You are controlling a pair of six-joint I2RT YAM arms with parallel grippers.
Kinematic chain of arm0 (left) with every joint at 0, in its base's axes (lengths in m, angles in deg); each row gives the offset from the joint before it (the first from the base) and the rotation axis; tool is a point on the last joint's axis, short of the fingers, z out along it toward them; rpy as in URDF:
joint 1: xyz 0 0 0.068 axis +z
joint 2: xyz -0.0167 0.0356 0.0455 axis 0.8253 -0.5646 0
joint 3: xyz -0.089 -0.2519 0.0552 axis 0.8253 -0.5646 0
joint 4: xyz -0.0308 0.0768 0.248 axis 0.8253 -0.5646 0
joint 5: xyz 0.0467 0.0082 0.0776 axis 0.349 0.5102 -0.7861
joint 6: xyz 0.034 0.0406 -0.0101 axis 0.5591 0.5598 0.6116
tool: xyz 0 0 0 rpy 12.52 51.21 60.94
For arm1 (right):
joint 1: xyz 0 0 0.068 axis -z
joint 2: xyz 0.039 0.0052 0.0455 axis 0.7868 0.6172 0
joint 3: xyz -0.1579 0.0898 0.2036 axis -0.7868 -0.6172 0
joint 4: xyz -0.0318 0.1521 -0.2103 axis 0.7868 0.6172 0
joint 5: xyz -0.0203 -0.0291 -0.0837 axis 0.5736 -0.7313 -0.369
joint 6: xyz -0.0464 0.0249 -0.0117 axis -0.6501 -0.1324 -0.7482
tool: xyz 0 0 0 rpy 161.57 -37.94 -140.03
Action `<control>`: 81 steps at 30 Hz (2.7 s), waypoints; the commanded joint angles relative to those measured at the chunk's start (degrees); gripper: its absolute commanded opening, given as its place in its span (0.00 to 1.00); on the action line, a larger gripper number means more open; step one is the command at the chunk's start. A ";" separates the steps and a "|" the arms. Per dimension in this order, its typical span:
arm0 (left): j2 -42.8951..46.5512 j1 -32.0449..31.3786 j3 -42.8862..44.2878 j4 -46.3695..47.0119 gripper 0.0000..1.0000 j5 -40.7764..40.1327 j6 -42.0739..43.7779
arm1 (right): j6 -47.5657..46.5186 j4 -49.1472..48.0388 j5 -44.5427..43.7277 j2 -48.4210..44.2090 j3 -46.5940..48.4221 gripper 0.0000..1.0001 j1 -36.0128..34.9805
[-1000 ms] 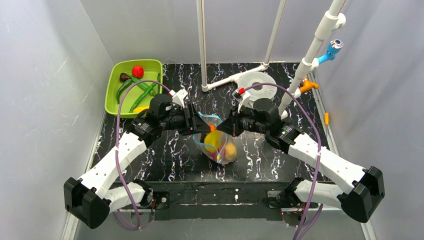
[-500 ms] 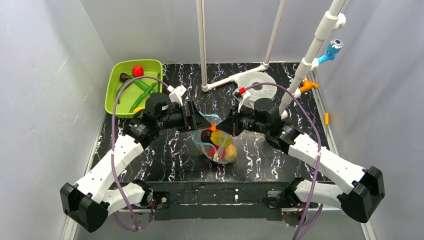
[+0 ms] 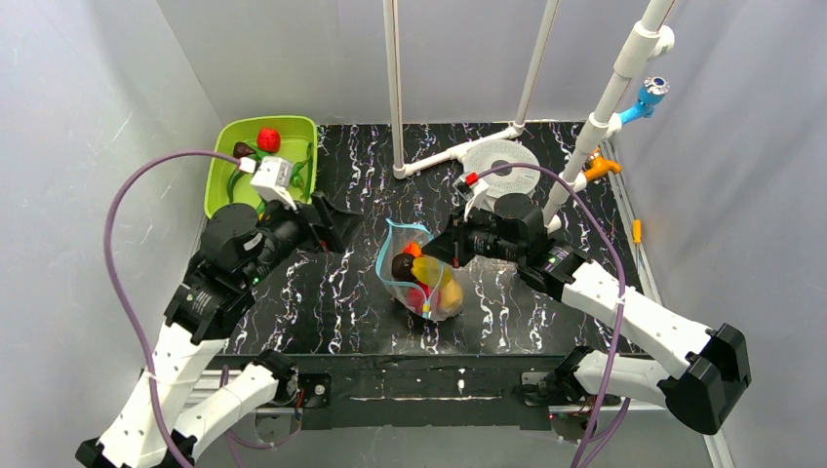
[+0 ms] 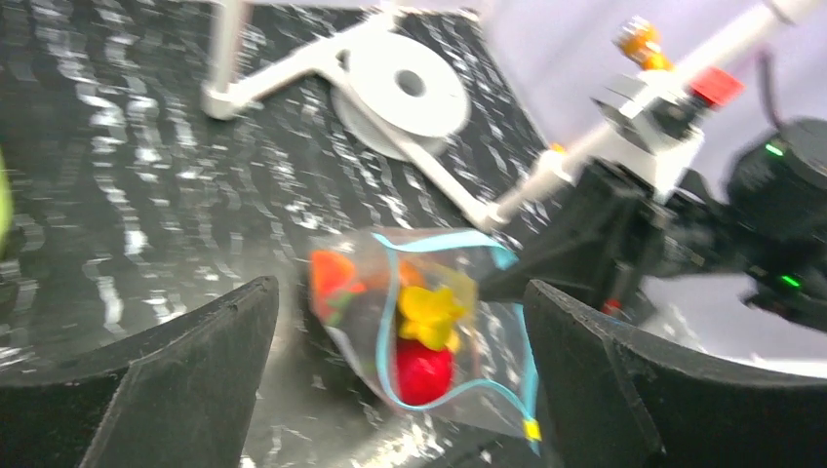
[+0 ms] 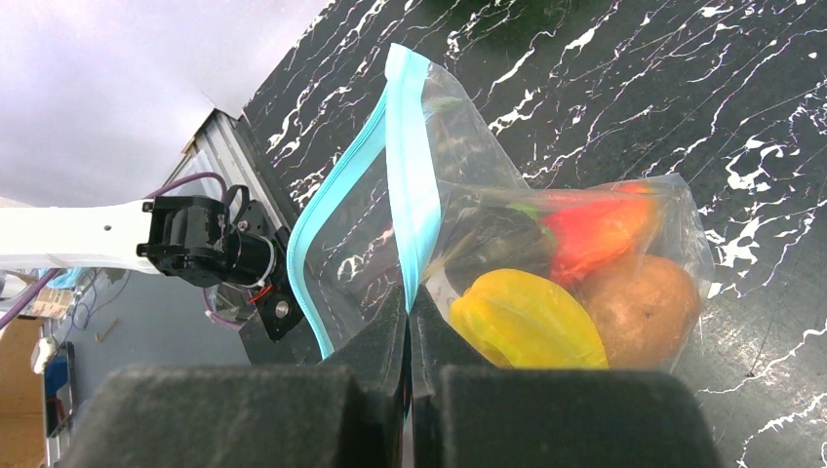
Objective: Place the food in the zip-top bag and seal the zipper
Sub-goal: Pick up the fake fruit from the bin.
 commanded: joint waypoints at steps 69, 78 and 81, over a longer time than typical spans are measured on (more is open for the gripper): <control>-95.97 45.68 29.49 76.21 0.69 -0.84 -30.12 | -0.80 2.39 -1.73 6.86 4.14 0.01 0.78; -95.59 44.77 29.49 68.96 0.79 -7.09 -29.43 | -0.77 2.14 -2.09 6.57 3.72 0.01 0.88; -96.65 43.91 31.59 67.68 0.83 -7.19 -28.02 | -0.90 1.97 -2.09 6.73 3.71 0.01 1.04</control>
